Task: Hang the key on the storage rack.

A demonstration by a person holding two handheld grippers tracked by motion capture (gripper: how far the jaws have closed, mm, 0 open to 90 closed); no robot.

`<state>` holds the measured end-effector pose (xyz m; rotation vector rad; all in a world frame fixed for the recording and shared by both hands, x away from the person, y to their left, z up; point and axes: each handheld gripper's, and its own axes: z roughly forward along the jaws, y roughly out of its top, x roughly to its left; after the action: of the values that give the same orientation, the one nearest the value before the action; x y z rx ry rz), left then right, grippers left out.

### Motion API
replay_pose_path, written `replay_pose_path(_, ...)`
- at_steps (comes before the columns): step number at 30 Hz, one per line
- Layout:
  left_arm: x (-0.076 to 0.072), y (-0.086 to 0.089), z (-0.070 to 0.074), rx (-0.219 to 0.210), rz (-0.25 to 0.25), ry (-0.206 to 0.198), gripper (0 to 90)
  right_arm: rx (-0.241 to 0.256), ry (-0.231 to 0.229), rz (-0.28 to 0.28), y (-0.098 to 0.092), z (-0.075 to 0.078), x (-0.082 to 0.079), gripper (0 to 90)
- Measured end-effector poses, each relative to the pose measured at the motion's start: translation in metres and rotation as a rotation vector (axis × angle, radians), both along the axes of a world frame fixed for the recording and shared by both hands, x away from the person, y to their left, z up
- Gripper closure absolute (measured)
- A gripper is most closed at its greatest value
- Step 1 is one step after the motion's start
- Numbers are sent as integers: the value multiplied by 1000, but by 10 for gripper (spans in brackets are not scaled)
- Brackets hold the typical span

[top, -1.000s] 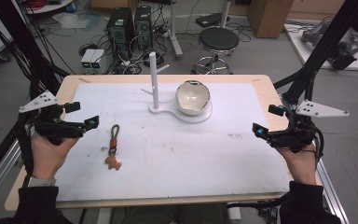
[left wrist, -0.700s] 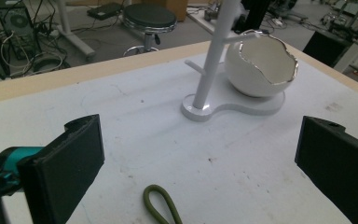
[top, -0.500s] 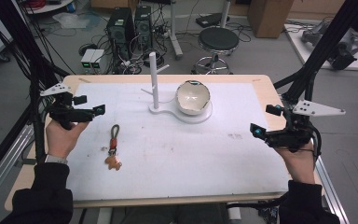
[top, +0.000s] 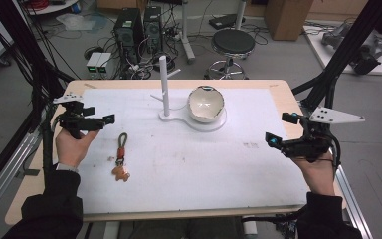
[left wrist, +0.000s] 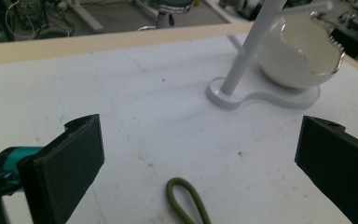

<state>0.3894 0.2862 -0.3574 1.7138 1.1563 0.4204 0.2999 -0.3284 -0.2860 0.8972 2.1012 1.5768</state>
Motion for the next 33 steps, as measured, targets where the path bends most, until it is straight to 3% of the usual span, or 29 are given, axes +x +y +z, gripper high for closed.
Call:
replay_pose_path(4,2,0,-7,4,18,11,17,-5,5,5,1,-2,1,10)
replay_pose_path(11,11,-4,-29,43,12,73,17,-9,12,6,2,-3,2,11)
replay_pose_path(19,17,-8,-49,87,45,128,17,-16,16,11,3,-4,2,10)
replay_pose_path(33,22,-18,-69,167,68,177,17,-22,27,20,6,-5,1,10)
